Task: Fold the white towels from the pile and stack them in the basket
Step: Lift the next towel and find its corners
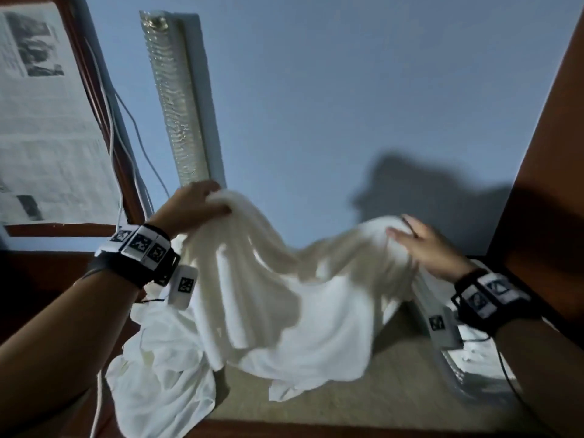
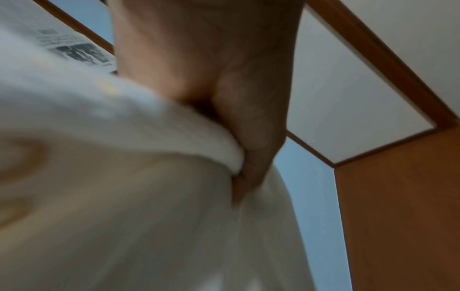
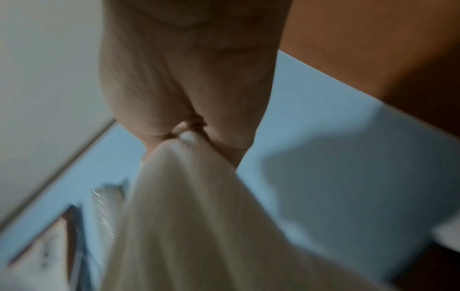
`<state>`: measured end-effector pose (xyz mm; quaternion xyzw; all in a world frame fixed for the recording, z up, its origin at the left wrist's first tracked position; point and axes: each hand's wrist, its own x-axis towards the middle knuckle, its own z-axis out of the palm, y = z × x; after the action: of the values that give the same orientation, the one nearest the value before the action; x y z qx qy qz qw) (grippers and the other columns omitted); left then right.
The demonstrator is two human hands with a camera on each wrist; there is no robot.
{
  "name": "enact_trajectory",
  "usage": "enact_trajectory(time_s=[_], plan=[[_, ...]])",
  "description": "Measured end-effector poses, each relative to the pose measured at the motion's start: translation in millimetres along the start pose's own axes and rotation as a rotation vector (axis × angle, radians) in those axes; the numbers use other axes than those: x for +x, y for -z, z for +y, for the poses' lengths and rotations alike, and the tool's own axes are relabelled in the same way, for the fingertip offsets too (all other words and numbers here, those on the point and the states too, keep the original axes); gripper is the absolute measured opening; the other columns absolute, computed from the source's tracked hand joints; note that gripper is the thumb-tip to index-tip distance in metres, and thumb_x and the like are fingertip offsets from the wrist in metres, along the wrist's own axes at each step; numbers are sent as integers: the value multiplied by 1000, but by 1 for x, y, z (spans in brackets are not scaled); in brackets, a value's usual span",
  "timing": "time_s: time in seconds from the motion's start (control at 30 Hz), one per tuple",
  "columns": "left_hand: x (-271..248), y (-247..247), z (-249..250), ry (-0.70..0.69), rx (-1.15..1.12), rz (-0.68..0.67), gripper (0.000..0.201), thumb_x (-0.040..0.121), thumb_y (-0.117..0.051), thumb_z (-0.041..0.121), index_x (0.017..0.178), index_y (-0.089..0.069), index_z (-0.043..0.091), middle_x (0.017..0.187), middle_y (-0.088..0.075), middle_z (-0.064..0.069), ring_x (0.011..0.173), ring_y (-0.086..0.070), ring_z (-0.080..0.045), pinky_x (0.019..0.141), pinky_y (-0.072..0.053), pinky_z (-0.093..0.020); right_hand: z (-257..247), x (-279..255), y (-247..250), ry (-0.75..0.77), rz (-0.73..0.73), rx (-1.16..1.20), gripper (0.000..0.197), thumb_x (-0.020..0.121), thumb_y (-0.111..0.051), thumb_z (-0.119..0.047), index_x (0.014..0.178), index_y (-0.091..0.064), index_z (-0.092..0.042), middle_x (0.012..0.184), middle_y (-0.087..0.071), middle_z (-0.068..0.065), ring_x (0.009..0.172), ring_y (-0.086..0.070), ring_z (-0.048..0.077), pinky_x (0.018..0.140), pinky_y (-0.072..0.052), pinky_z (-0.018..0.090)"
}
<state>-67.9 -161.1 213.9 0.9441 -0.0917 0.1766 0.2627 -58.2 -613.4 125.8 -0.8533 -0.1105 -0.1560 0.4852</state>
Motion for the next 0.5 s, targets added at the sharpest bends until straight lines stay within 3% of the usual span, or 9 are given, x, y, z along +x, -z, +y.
enact_trajectory(time_s=[0.07, 0.13, 0.2, 0.27, 0.3, 0.4, 0.5], plan=[[-4, -18, 4, -51, 133, -298, 39, 62, -69, 56, 96, -64, 37, 91, -68, 6, 94, -68, -24, 70, -44, -29, -54, 16, 10, 207, 59, 112, 53, 85, -70, -63, 104, -66, -14, 97, -64, -8, 93, -57, 7, 81, -43, 29], [-4, -32, 22, -85, 129, -448, 48, 60, -78, 56, 103, -63, 42, 91, -65, 10, 89, -64, -16, 72, -44, -28, -109, 26, 16, 369, 63, 140, 32, 90, -72, -43, 85, -58, -15, 79, -51, -5, 76, -47, 7, 68, -37, 32], [-2, -36, 57, -118, -83, -440, 60, 64, -89, 48, 118, -63, 40, 94, -61, 5, 84, -58, -12, 75, -44, -25, -157, 34, 21, 475, 41, 98, 19, 91, -77, -29, 85, -63, -16, 79, -54, -7, 75, -49, 5, 67, -39, 29], [-1, -33, 98, -164, -390, -384, 70, 70, -89, 51, 132, -59, 38, 109, -68, 3, 97, -65, -10, 93, -50, -27, -191, 39, 19, 543, -27, 79, 16, 87, -82, -24, 89, -70, -14, 82, -60, -6, 78, -53, 5, 69, -42, 26], [-2, -34, 117, -191, -515, -401, 65, 78, -87, 47, 136, -58, 37, 117, -71, 5, 106, -68, -9, 101, -52, -31, -202, 40, 16, 568, -68, 79, 14, 85, -84, -21, 90, -72, -15, 82, -63, -5, 78, -56, 5, 69, -44, 24], [-10, -60, 141, -196, -587, -516, 43, 93, -78, 28, 134, -64, 25, 122, -75, 5, 111, -73, -16, 99, -58, -39, -207, 44, 1, 584, -62, 2, 13, 83, -84, -14, 92, -76, -19, 87, -73, -6, 79, -62, 2, 73, -49, 23], [-13, -87, 116, -86, -674, -488, 36, 93, -78, 19, 127, -71, 10, 119, -76, -10, 108, -74, -28, 100, -57, -50, -185, 50, 1, 581, 103, -127, 15, 79, -86, -27, 93, -79, -25, 90, -75, -8, 84, -68, 5, 80, -51, 30]])
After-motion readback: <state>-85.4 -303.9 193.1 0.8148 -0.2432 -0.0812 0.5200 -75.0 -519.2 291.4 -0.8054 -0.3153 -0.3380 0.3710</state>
